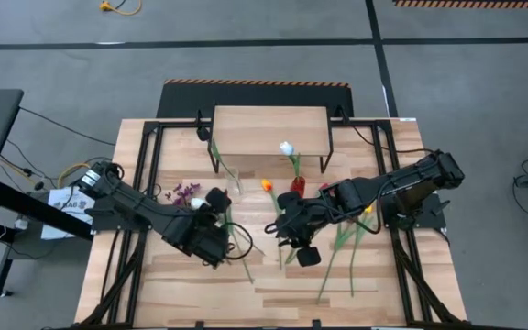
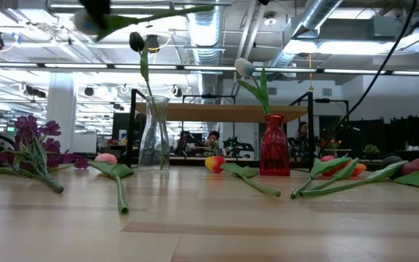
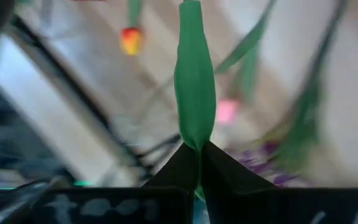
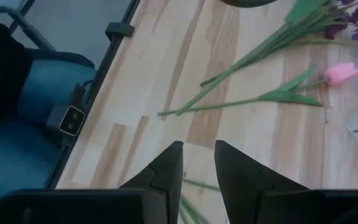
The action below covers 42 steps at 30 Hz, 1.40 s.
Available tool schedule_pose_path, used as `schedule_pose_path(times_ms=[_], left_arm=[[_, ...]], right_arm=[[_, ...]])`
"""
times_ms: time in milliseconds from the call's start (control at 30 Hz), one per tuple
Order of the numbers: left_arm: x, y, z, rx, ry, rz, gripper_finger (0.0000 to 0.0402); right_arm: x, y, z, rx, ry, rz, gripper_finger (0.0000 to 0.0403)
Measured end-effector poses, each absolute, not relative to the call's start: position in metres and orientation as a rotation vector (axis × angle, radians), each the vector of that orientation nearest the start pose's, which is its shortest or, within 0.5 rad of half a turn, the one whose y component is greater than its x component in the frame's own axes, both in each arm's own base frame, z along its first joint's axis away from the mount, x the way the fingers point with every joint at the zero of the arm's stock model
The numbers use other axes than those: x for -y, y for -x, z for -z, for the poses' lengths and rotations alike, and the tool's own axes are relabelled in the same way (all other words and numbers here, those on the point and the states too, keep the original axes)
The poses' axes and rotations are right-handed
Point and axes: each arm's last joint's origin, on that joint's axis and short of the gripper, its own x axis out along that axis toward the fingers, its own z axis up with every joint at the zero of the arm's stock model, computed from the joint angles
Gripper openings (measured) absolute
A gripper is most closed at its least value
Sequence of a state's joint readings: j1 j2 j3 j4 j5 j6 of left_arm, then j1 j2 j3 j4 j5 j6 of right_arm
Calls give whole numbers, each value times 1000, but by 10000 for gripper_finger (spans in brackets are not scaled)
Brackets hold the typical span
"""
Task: Pick and place flowers into a vace then onto a shelf
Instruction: Put the white flower into the red vase
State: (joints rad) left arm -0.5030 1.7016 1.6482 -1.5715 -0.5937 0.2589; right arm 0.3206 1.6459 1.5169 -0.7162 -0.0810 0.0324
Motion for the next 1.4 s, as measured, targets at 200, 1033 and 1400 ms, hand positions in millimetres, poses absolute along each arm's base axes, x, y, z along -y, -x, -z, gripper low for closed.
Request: schedule_pose_path(times_ms=[200,1033,1400], left_arm=[[126,-272,-324,-1371,-1416,110,0],[127,-284,-335,-1288,-1976,-107,7],[129,-288,-336,-1264,-1984,-107,10]], right_arm=[[-112,-338,-324,-836,16,-335,86],[-56,-368,-342,-570,-45,-20,86],[-41,-371,-344,-546,-26,-60,86]])
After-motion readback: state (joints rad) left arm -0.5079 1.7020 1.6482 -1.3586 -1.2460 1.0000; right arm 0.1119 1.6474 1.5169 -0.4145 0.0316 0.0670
